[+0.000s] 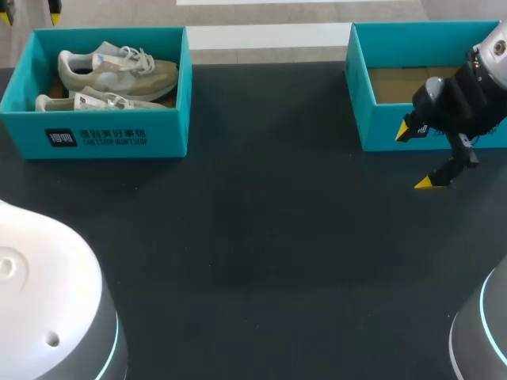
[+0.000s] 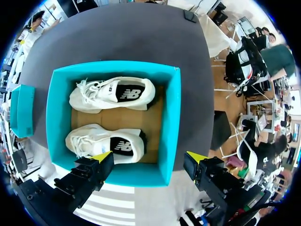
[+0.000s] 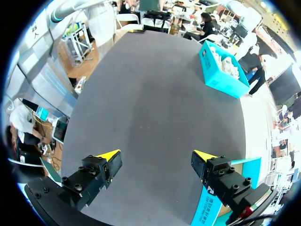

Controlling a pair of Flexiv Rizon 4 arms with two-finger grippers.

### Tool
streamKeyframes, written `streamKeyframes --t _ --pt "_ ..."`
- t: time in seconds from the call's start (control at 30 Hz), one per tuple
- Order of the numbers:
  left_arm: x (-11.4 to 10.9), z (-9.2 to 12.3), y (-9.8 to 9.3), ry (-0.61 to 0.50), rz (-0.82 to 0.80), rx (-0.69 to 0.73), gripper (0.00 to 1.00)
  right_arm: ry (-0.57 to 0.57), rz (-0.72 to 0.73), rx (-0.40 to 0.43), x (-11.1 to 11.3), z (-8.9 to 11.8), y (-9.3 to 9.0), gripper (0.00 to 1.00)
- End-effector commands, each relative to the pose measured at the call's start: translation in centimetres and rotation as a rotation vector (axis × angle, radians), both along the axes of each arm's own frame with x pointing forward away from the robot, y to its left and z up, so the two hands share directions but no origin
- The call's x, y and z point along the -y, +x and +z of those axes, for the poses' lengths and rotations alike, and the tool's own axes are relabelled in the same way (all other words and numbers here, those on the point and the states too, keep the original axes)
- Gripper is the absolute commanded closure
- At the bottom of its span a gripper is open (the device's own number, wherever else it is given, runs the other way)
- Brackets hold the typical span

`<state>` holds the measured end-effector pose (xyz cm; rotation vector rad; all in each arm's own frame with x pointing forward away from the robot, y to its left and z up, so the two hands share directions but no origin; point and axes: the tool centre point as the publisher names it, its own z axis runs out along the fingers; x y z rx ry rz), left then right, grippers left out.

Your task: Take the shoe out of the shoebox, open the shoe tongue, remove and reinsert the insole, then place the shoe into the shoebox

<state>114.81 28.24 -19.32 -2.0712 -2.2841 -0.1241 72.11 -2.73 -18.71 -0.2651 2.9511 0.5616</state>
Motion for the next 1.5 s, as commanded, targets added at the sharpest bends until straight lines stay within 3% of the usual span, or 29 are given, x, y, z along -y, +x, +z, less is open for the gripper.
streamKeyframes --t 0.03,0.3,0.47,0.53,0.6,0.8,1.5 --pt "-0.3 -0.5 0.1 0.005 0.006 0.004 0.0 -0.004 -0.001 -0.001 -0.2 -0.1 0.1 0.0" --pt "-4.1 -6.0 0.3 0.034 0.115 -0.042 0.0 -0.004 -0.001 -0.001 -0.2 -0.1 0.1 0.0" --pt "-4.8 -9.0 0.5 -0.021 0.214 -0.083 0.0 -0.004 -0.001 -0.001 -0.2 -0.1 0.1 0.0" --pt "-4.9 -9.8 0.6 0.011 0.224 -0.072 0.0 -0.004 -0.001 -0.001 -0.2 -0.1 0.1 0.0" --pt "-5.5 -9.8 0.8 -0.001 0.243 -0.073 0.0 -0.004 -0.001 -0.001 -0.2 -0.1 0.1 0.0" --pt "-6.8 -7.1 2.4 -0.024 0.284 -0.058 0.0 -0.004 -0.001 -0.001 -0.2 -0.1 0.1 0.0" --pt "-6.8 -7.1 2.4 -0.024 0.284 -0.058 0.0 -0.004 -0.001 -0.001 -0.2 -0.1 0.1 0.0"
